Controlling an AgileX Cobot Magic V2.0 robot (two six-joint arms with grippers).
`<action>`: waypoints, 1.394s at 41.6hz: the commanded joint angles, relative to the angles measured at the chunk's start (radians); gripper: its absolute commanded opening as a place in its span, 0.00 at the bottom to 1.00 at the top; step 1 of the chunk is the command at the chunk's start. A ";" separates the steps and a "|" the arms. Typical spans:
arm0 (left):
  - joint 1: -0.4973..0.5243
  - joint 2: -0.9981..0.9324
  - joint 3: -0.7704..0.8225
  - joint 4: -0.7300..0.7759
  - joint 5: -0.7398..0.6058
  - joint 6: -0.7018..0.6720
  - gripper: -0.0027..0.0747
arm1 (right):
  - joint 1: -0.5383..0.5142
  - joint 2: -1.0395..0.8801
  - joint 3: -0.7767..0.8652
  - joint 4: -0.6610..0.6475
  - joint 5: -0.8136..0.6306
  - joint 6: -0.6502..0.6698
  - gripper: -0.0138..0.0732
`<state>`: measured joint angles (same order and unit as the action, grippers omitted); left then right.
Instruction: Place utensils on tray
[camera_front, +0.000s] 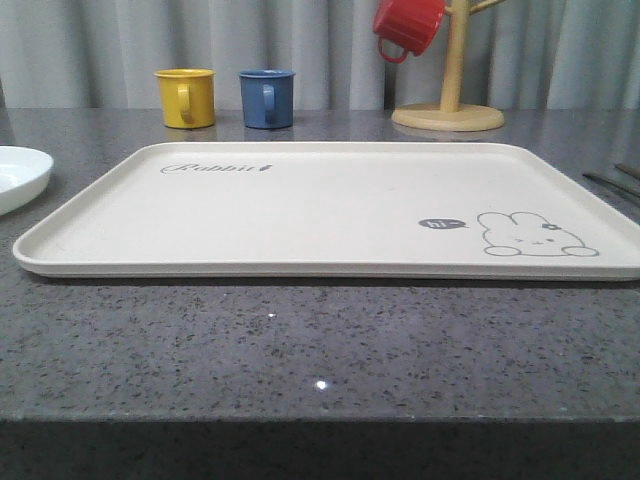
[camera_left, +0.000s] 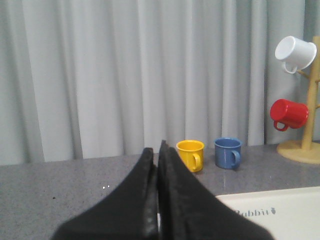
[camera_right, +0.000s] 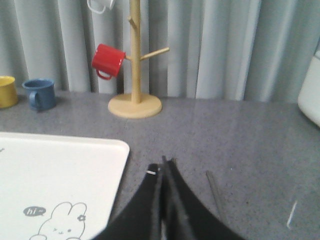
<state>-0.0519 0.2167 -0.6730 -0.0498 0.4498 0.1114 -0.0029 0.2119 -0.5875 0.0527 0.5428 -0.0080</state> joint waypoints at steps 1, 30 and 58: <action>0.002 0.092 -0.113 0.000 0.045 -0.009 0.01 | -0.006 0.102 -0.105 -0.002 0.049 -0.001 0.08; 0.002 0.312 -0.121 0.001 0.156 -0.009 0.05 | -0.006 0.373 -0.130 -0.002 0.164 -0.001 0.26; 0.002 0.661 -0.211 0.059 0.436 -0.009 0.63 | -0.006 0.373 -0.130 -0.001 0.165 -0.001 0.67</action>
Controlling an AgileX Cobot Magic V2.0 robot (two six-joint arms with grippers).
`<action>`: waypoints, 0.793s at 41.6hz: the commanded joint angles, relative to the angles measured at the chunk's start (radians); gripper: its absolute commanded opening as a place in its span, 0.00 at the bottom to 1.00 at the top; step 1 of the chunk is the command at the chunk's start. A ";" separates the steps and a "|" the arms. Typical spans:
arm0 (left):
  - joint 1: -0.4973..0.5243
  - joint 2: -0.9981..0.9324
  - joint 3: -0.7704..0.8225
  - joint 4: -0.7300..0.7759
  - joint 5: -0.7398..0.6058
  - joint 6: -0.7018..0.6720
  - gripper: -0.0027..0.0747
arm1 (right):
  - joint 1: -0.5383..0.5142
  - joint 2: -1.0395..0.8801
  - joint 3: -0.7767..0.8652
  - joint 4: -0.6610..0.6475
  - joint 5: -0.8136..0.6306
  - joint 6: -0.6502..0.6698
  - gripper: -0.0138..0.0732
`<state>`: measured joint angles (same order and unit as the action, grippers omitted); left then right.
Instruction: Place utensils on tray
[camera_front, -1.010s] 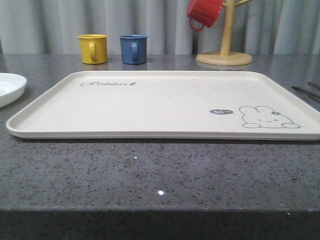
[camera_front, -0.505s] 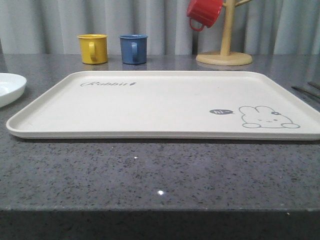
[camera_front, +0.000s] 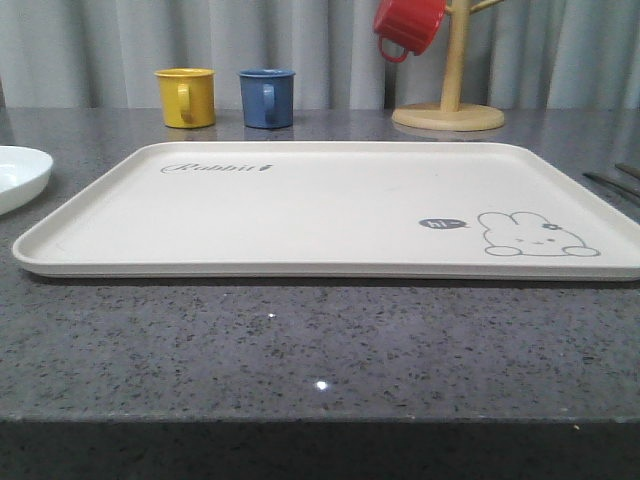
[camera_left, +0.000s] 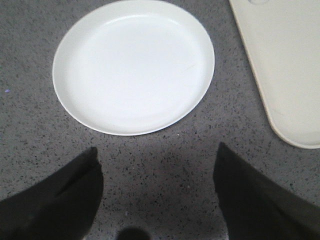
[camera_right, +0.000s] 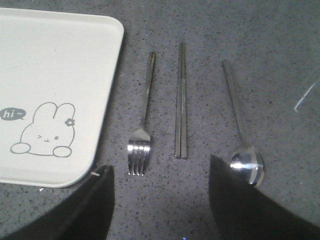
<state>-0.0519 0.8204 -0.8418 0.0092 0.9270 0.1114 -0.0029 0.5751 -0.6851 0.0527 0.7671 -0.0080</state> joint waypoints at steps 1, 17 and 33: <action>0.002 0.073 -0.042 0.000 -0.042 -0.009 0.63 | -0.006 0.010 -0.033 -0.001 -0.060 -0.001 0.67; 0.272 0.296 -0.086 -0.135 -0.105 0.056 0.63 | -0.006 0.010 -0.033 -0.001 -0.060 -0.001 0.67; 0.456 0.543 -0.239 -0.337 -0.082 0.191 0.63 | -0.006 0.010 -0.033 -0.001 -0.060 -0.001 0.67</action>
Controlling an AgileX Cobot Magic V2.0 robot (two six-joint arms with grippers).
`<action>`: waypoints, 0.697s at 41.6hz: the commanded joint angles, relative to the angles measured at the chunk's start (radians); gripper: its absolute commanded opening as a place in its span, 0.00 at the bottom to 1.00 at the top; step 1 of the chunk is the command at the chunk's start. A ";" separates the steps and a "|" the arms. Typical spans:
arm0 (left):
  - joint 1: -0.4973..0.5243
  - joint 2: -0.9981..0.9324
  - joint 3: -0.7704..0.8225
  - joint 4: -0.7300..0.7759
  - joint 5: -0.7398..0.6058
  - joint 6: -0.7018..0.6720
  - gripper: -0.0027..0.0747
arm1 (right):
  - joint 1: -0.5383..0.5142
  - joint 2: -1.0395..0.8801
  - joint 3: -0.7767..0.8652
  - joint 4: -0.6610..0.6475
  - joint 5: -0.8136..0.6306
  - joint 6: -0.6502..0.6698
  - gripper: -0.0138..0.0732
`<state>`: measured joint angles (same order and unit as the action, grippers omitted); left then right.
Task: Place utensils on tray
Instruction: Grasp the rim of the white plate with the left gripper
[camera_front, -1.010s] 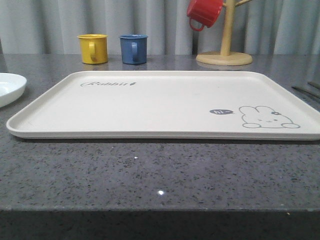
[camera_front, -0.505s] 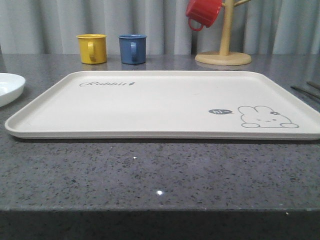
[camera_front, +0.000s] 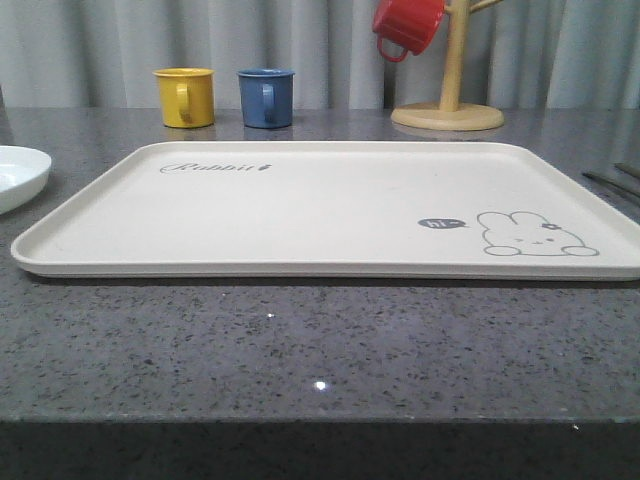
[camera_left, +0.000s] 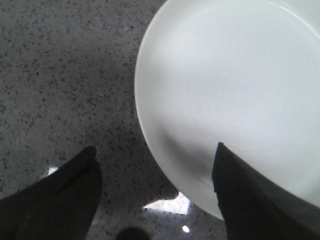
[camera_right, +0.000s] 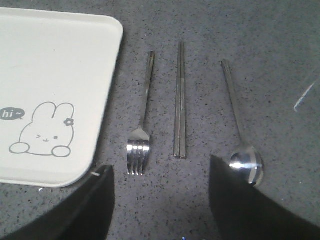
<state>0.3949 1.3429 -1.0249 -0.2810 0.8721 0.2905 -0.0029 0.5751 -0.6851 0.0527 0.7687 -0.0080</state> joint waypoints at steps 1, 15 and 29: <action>0.010 0.037 -0.065 -0.056 -0.027 0.014 0.63 | -0.006 0.010 -0.033 -0.001 -0.061 -0.001 0.67; 0.010 0.178 -0.142 -0.126 -0.033 0.050 0.63 | -0.006 0.010 -0.033 -0.001 -0.061 -0.001 0.67; 0.010 0.250 -0.171 -0.131 -0.055 0.050 0.55 | -0.006 0.010 -0.033 -0.001 -0.060 -0.001 0.67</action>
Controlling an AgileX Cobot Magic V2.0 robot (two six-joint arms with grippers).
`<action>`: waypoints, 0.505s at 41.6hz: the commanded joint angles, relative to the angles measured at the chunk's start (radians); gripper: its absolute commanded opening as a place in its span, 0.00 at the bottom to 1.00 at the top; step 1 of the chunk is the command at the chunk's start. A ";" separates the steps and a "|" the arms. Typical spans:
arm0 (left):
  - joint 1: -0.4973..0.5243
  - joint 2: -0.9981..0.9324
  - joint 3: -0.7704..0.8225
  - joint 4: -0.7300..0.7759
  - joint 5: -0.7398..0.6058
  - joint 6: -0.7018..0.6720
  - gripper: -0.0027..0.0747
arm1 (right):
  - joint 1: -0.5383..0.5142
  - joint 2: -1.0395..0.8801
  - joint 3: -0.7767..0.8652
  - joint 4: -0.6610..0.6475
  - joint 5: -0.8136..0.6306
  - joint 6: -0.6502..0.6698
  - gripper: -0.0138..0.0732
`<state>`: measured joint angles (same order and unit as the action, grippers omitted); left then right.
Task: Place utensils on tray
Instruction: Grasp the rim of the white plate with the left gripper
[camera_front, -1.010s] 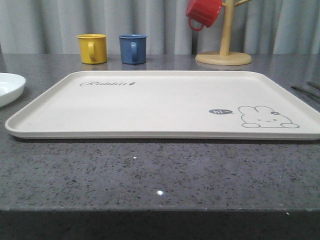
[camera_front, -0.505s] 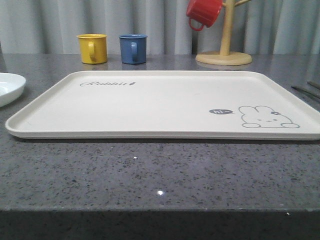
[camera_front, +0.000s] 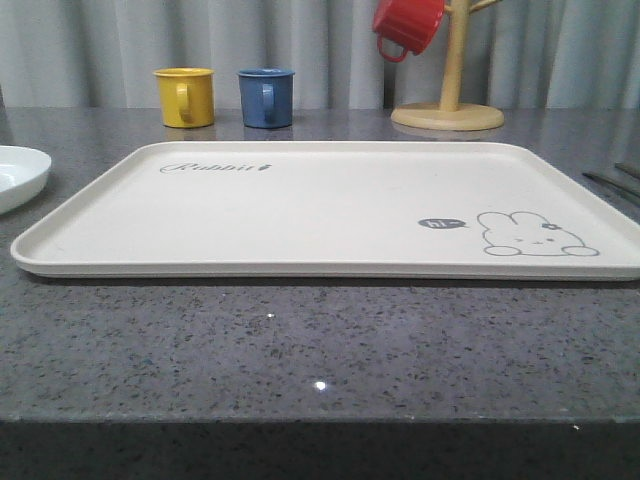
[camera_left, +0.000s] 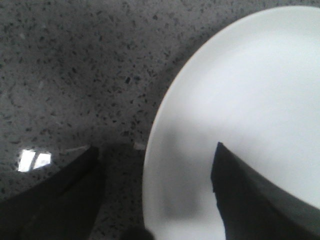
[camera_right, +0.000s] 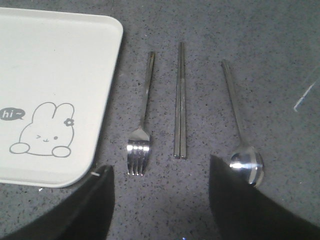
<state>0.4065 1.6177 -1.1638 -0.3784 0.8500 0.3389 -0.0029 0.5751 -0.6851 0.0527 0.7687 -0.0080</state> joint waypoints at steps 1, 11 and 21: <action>-0.002 -0.023 -0.032 -0.033 -0.032 0.002 0.51 | -0.006 0.010 -0.033 -0.001 -0.060 -0.001 0.67; -0.002 -0.023 -0.032 -0.033 -0.038 0.002 0.09 | -0.006 0.010 -0.033 -0.001 -0.060 -0.001 0.67; -0.002 -0.032 -0.036 -0.035 -0.041 0.002 0.01 | -0.006 0.010 -0.033 -0.001 -0.060 -0.001 0.67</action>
<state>0.4065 1.6311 -1.1694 -0.3867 0.8415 0.3406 -0.0029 0.5751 -0.6851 0.0527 0.7687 -0.0080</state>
